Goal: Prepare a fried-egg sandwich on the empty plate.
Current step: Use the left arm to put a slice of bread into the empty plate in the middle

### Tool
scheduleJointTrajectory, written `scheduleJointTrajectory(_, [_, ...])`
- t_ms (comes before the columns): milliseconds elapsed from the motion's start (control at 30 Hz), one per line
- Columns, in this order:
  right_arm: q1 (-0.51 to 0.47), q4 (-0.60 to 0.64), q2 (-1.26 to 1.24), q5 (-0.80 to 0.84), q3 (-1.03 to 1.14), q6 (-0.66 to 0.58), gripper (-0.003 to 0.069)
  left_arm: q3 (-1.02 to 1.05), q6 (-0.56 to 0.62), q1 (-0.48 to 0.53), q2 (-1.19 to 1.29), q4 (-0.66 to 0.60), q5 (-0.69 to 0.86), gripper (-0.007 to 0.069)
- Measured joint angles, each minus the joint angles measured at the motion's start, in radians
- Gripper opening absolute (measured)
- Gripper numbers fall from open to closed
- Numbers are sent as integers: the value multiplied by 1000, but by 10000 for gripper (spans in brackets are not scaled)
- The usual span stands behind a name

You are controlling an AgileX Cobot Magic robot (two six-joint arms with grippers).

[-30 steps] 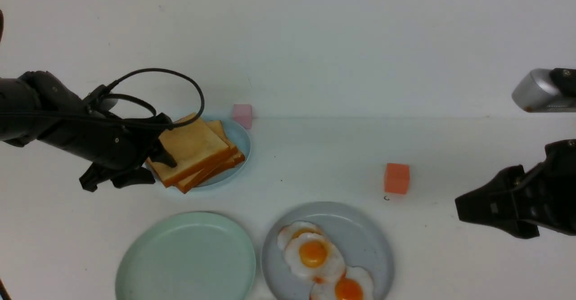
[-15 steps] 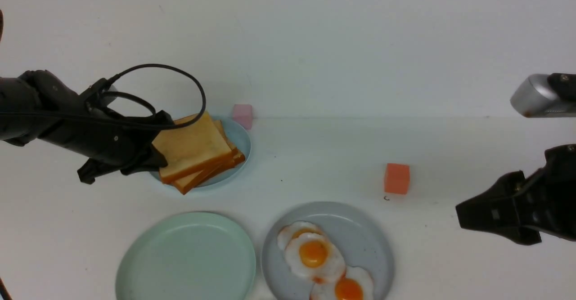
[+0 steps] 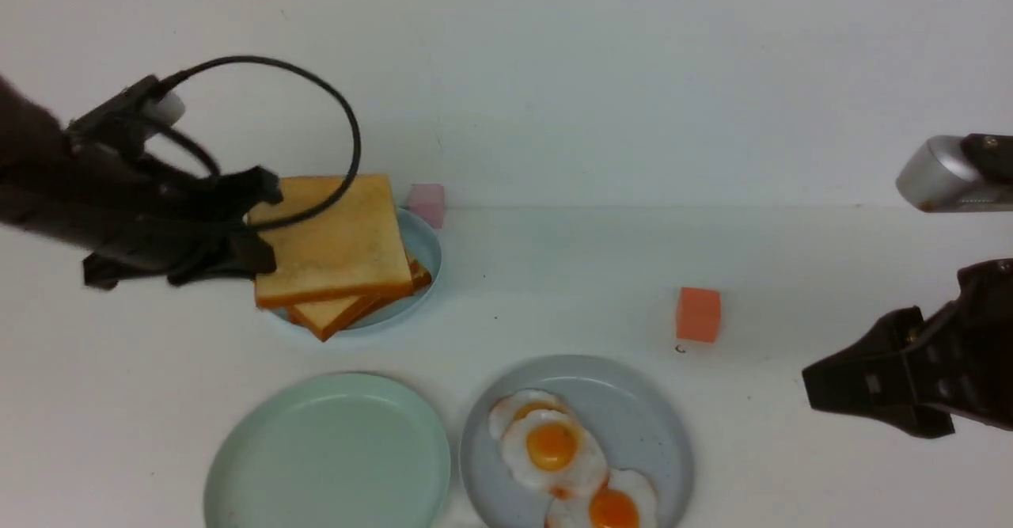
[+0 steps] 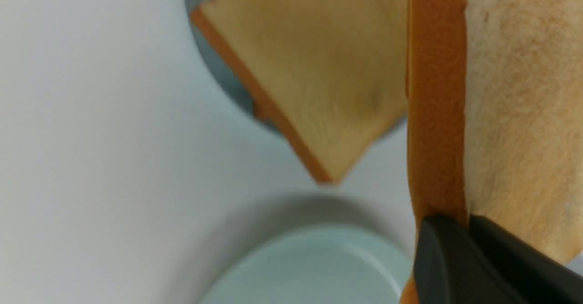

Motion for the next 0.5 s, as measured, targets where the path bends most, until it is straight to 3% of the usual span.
scheduleJointTrajectory(267, [0,2,0,4,0,0,349,391,147,-1,-177,-100,-2,6])
scheduleJointTrajectory(500, [0,7,9,3,0,0,349,465,178,-1,-95,-162,-103,7])
